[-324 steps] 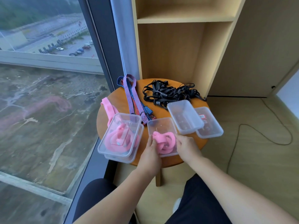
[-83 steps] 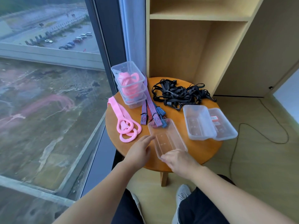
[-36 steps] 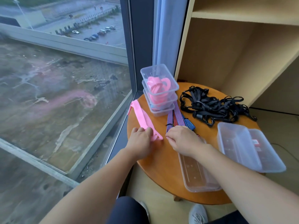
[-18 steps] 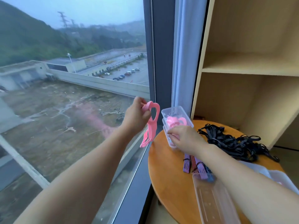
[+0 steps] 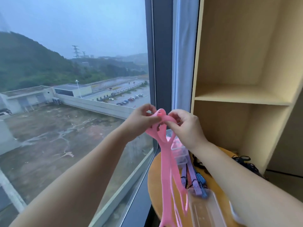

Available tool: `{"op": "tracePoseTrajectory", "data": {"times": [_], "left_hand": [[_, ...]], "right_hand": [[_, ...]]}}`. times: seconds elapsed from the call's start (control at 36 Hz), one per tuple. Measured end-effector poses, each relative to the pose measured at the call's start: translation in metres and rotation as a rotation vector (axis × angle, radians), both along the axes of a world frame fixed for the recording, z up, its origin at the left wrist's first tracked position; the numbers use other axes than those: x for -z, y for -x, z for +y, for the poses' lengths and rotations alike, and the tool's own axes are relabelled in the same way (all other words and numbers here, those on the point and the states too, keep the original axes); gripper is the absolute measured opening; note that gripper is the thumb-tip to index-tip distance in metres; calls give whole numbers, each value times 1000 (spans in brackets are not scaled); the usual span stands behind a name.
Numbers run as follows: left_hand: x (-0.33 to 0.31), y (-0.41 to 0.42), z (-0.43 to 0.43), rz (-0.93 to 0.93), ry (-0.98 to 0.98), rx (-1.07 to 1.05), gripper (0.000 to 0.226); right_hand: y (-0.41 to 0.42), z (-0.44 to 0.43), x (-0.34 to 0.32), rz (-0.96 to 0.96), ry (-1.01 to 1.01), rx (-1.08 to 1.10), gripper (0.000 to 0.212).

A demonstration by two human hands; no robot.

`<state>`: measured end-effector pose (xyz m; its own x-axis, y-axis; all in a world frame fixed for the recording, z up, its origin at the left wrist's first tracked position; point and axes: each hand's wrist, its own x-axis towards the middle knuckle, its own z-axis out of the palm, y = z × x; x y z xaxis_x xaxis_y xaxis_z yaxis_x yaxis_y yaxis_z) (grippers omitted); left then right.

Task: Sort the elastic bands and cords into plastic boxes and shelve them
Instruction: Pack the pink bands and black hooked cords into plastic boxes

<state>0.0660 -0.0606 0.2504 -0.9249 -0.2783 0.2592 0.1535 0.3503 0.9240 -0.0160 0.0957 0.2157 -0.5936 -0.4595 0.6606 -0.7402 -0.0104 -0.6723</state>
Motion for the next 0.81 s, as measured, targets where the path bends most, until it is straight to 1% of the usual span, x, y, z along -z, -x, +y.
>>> {"op": "tracePoseTrajectory", "data": {"times": [0.08,0.22,0.36,0.42,0.47,0.53,0.61,0.69,0.72,0.81], "left_hand": [[-2,-3,10,-10,-97,11,16],[-5,-4,26,-42,-102,49,23],[-6,-2,33,-46,-82,169,25],[-8,0,34,-37,-71,183,25],[-10,2,34,-28,-70,182,23],[-12,4,33,-31,-68,179,20],[-16,6,33,-38,-63,134,23],[-25,10,32,-29,-79,43,32],[-28,10,32,-27,-90,17,30],[-35,12,29,-25,-80,4,22]], "right_hand": [[-3,12,-1,-40,16,-4,9],[-8,26,-8,11,-13,-138,3],[-6,31,-19,141,43,-30,9],[-3,33,-22,120,31,-34,13],[1,35,-24,44,2,-71,8],[3,35,-26,31,-16,-74,4],[4,35,-30,42,12,-53,8],[2,36,-35,4,63,-77,24],[2,37,-37,13,58,-88,25],[2,39,-41,11,7,-138,16]]}}
